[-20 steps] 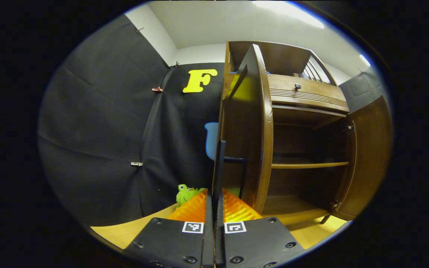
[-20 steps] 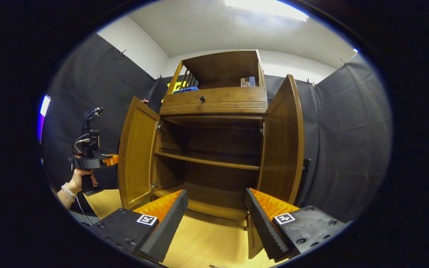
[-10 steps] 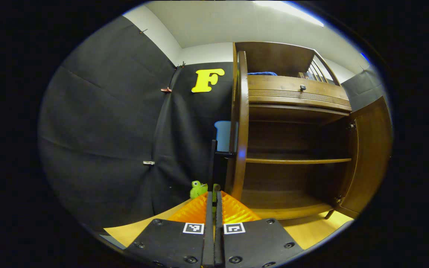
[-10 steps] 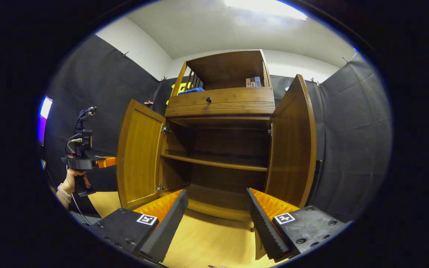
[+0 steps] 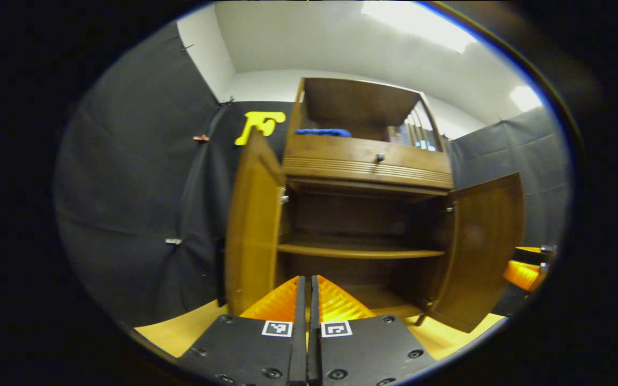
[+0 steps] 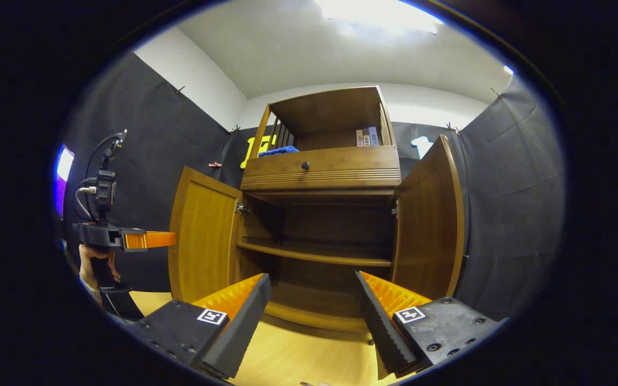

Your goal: Open the right door of the double-door shoe cabinet with the right hand, and open the left door with the left hand.

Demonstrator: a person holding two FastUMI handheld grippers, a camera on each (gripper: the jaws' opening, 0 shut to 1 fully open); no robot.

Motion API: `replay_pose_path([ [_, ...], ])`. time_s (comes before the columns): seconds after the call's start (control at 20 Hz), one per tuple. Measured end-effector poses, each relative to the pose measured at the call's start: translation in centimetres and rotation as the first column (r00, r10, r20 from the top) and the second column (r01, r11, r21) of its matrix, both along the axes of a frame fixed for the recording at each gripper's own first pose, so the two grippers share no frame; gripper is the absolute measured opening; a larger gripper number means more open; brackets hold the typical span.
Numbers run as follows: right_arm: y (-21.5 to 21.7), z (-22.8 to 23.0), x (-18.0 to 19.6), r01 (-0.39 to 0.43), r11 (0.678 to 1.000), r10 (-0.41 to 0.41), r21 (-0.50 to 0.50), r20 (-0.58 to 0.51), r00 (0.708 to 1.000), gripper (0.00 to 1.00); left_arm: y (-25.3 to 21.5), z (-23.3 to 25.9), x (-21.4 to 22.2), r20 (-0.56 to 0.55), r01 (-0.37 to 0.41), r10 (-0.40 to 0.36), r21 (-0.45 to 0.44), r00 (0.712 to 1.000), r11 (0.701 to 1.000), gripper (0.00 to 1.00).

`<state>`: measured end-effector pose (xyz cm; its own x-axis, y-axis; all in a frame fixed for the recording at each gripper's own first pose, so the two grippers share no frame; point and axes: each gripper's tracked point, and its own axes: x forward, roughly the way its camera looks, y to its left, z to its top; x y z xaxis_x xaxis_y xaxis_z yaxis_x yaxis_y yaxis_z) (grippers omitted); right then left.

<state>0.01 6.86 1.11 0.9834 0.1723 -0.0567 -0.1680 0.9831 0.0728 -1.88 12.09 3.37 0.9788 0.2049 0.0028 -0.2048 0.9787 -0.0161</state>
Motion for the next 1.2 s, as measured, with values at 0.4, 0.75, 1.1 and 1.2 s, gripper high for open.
replay_pose_path([
  [0.4, 0.4, 2.3, 0.7, 0.029, 0.999, -0.028, -0.018, 0.036, 0.999, 0.95, -4.7, 1.0, 1.0, -0.042, 0.093, -0.092, 0.011, 0.995, 0.996, 0.96],
  [0.75, 0.0, 2.0, 1.5, 0.047, 0.999, -0.047, 0.0, 0.014, 0.999, 0.97, -6.4, 0.7, 1.0, -0.058, 0.122, -0.121, 0.026, 0.991, 0.992, 0.97],
  [1.1, -0.1, 1.0, 2.5, 0.057, 0.998, -0.057, 0.004, -0.023, 0.998, 0.97, -7.6, -1.4, 1.7, -0.128, 0.134, -0.123, 0.078, 0.984, 0.988, 0.96],
  [1.2, -0.1, 1.2, 2.6, 0.056, 0.998, -0.056, 0.001, -0.022, 0.998, 0.97, -7.8, -1.3, 1.7, -0.129, 0.137, -0.124, 0.096, 0.984, 0.986, 0.96],
])
